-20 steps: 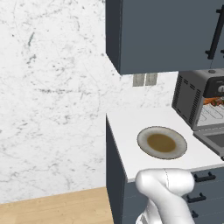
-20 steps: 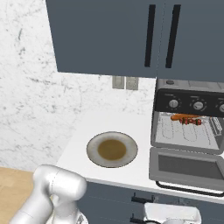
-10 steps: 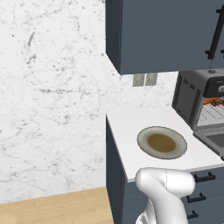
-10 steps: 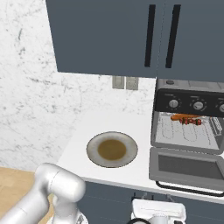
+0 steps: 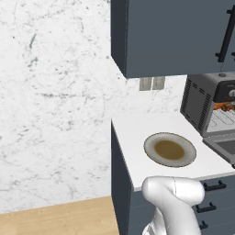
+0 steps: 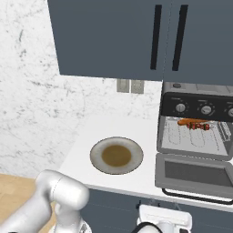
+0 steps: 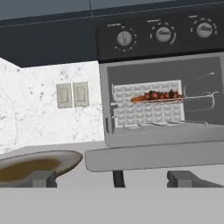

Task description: Pick up the kebab skewer and baguette bread, and place them inside the toaster oven. Close the toaster oven door and start by setting the timer.

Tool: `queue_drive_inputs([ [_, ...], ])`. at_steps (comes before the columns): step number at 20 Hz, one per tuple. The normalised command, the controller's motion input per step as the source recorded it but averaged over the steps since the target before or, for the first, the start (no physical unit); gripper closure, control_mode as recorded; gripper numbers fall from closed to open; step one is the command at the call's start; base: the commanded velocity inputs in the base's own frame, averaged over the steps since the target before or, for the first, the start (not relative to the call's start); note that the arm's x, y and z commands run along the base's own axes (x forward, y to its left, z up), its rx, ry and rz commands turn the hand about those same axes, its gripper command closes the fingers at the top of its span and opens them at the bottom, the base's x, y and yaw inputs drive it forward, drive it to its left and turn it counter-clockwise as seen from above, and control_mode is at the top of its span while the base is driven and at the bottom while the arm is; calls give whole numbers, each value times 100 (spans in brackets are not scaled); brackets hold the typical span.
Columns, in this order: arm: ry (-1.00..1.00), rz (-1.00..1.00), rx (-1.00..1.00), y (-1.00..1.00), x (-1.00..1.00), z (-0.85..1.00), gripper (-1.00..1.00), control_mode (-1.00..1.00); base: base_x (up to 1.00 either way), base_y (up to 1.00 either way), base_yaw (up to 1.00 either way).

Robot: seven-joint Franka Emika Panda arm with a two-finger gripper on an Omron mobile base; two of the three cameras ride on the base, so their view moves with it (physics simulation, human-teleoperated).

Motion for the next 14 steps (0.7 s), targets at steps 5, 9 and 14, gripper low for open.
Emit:
queue_drive_inputs([
  [5,0,0,0,-38,14,-30,-100,-100,0,0,0],
  [9,0,0,0,-34,24,-20,-100,-100,0,0,0],
  [14,0,0,0,-27,23,-26,-100,-100,0,0,0],
])
